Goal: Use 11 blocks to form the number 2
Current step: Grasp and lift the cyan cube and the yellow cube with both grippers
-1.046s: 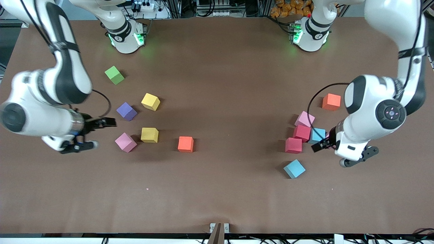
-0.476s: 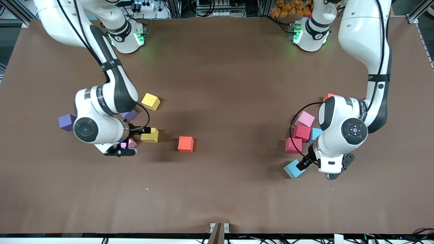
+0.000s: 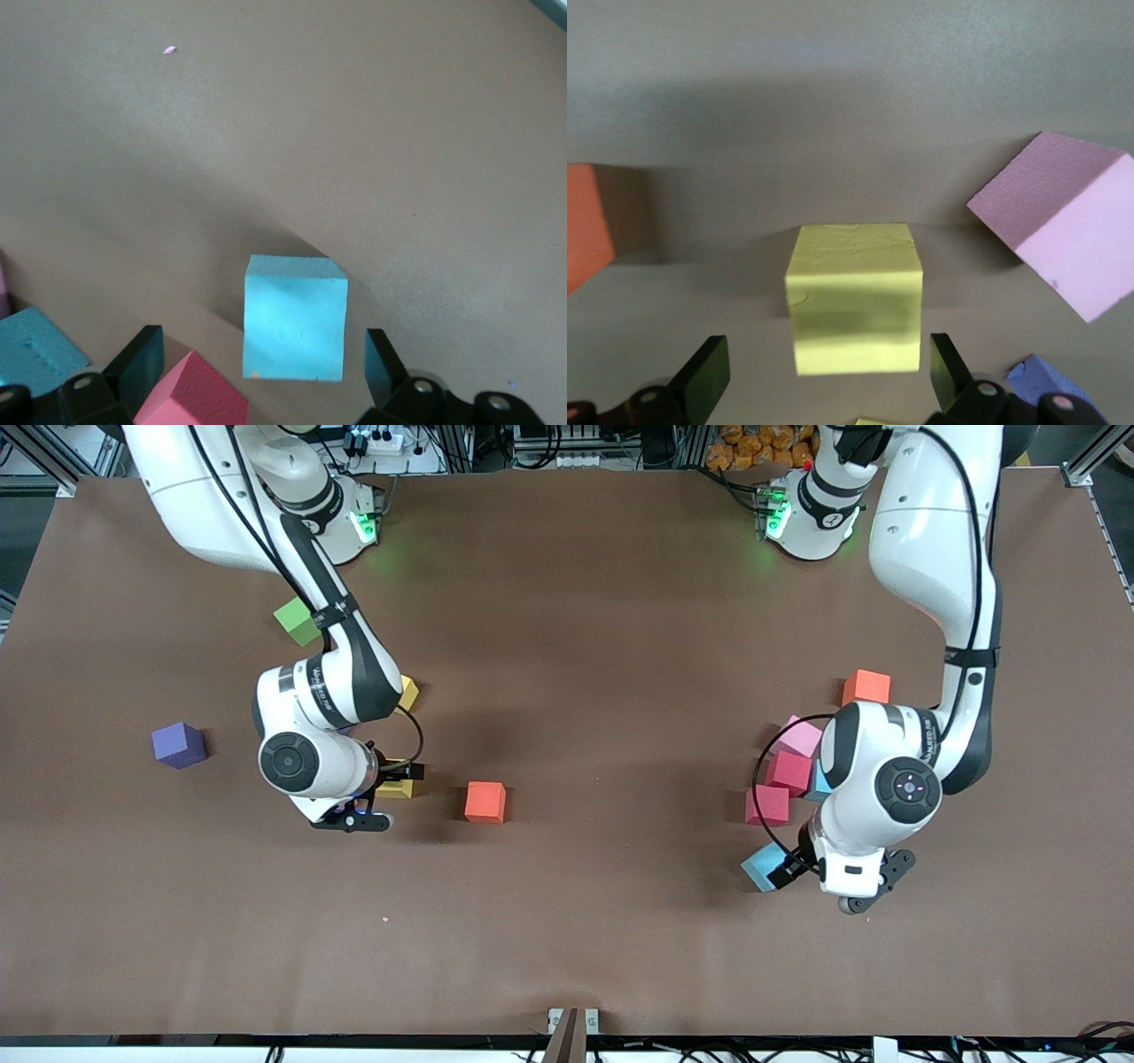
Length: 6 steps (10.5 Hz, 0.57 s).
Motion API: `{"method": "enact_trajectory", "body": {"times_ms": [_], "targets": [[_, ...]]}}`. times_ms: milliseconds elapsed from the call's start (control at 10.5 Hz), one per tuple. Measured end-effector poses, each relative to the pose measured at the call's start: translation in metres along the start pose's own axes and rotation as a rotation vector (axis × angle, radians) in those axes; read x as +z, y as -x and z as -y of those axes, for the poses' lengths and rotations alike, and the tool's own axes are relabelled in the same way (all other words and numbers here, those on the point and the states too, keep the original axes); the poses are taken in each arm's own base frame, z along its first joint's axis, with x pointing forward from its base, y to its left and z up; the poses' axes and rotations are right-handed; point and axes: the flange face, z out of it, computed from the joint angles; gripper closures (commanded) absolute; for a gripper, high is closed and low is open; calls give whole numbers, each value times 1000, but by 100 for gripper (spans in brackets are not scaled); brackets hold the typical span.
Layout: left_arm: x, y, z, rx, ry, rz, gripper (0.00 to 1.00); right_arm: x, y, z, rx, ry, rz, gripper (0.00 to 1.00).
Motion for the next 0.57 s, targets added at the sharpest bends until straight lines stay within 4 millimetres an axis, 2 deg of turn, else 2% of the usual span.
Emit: {"method": "enact_trajectory", "body": {"times_ms": [285,571], "targets": [[27,0,-6,6,-6,-3,0,7,-3,-10,-3,32,-8,0],[37,0,-8,-8,8,8,0,15,-5,-13,0,32,-13,0]]}}
